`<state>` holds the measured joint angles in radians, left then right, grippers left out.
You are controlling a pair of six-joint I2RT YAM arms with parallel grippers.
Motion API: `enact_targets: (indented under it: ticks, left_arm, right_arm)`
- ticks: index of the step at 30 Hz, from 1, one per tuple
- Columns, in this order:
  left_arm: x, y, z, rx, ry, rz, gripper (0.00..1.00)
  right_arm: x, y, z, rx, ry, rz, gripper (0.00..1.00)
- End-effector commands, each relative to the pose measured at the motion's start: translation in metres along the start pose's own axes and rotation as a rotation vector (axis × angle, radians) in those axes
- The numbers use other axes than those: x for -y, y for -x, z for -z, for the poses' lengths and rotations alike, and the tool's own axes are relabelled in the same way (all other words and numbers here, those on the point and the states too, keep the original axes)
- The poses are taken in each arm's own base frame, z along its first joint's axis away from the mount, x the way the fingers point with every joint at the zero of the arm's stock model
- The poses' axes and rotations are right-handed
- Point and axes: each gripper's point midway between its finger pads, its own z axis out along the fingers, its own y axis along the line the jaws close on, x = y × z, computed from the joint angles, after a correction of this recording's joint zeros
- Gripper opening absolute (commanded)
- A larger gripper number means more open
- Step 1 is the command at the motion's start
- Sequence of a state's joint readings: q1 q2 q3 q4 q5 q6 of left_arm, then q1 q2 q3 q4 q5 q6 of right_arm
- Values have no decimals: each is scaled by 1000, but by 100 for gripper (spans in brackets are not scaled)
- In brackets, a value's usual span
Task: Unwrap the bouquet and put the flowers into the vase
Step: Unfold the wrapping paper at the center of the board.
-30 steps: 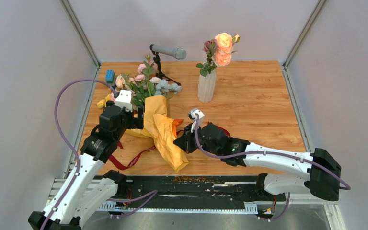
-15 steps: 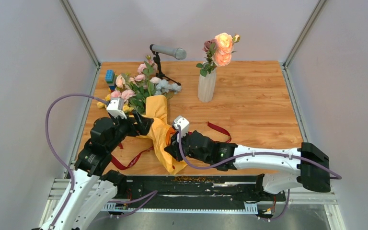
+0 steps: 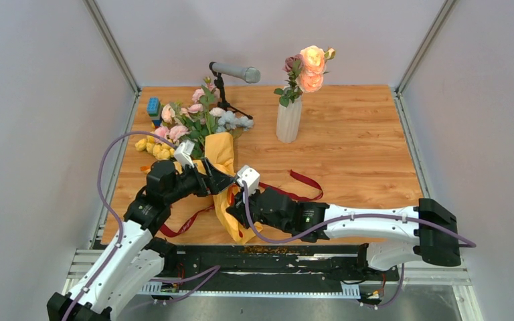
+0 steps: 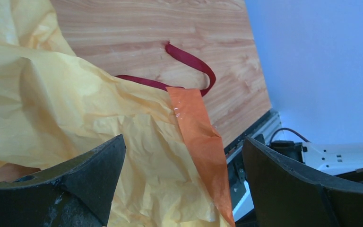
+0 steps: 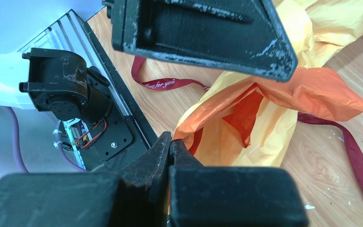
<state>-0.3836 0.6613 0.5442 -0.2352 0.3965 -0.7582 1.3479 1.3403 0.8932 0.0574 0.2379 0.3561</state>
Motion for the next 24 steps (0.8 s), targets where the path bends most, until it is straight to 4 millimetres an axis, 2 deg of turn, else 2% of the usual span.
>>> enact_targets:
  ticks: [1, 12, 16, 24]
  left_arm:
    - [31, 7, 1, 10, -156, -3, 100]
    - [13, -12, -7, -98, -72, -85, 98]
    - [10, -13, -10, -107, -34, -128, 88]
    - [14, -9, -12, -100, -36, -146, 58]
  right_arm:
    - [-10, 22, -2, 63, 13, 4, 0]
    - [-10, 20, -4, 56, 14, 15, 0]
    - [-10, 20, -5, 54, 17, 17, 0]
    - [-6, 15, -6, 40, -9, 22, 0]
